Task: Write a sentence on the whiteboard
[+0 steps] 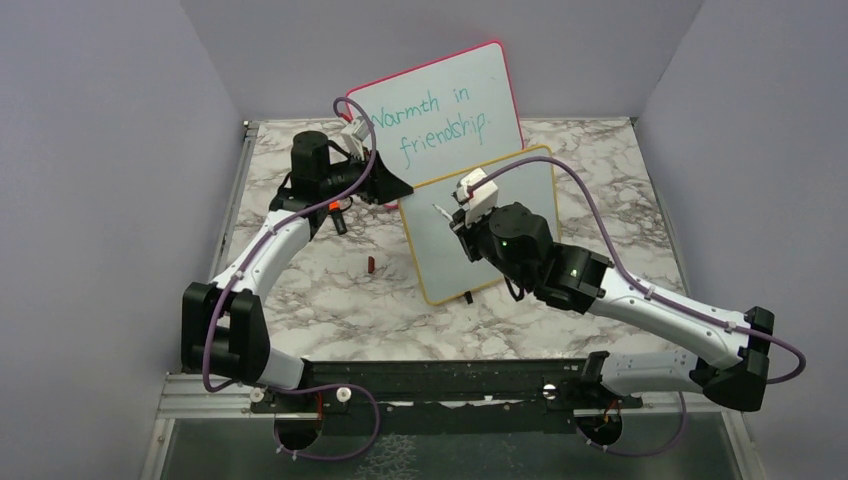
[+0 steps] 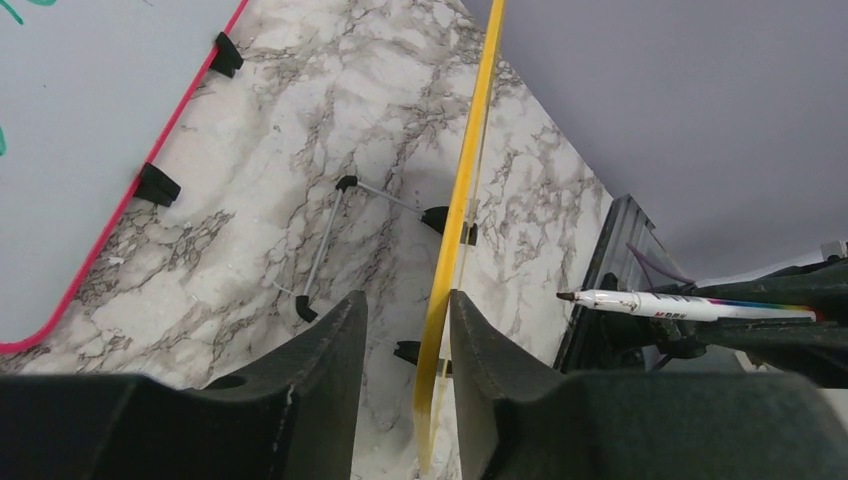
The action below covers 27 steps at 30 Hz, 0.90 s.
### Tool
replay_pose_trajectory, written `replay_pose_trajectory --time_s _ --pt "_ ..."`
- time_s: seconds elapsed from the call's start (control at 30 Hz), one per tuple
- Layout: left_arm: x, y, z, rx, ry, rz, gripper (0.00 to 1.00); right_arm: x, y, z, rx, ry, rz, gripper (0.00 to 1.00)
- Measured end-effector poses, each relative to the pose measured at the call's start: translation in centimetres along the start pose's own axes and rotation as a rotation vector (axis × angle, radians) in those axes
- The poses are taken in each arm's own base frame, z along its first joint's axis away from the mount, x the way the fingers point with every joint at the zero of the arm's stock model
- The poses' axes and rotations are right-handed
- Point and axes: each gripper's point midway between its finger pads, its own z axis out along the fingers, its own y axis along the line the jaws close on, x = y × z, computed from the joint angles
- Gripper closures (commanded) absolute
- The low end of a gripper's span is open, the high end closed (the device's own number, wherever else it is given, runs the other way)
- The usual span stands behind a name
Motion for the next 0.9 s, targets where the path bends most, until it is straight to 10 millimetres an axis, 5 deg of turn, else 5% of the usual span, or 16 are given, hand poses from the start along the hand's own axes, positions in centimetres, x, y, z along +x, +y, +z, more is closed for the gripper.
replay_pose_trajectory --time_s 0.6,0.9 --pt "0.9 -0.6 0.5 0.070 0.008 0.044 1.00 0.7 3.4 2.0 0.047 0.033 -0.124 0.99" --pt "1.2 -0.8 0.3 0.080 0.005 0.077 1.00 0.6 3.9 2.6 0.096 0.019 -0.151 0.99"
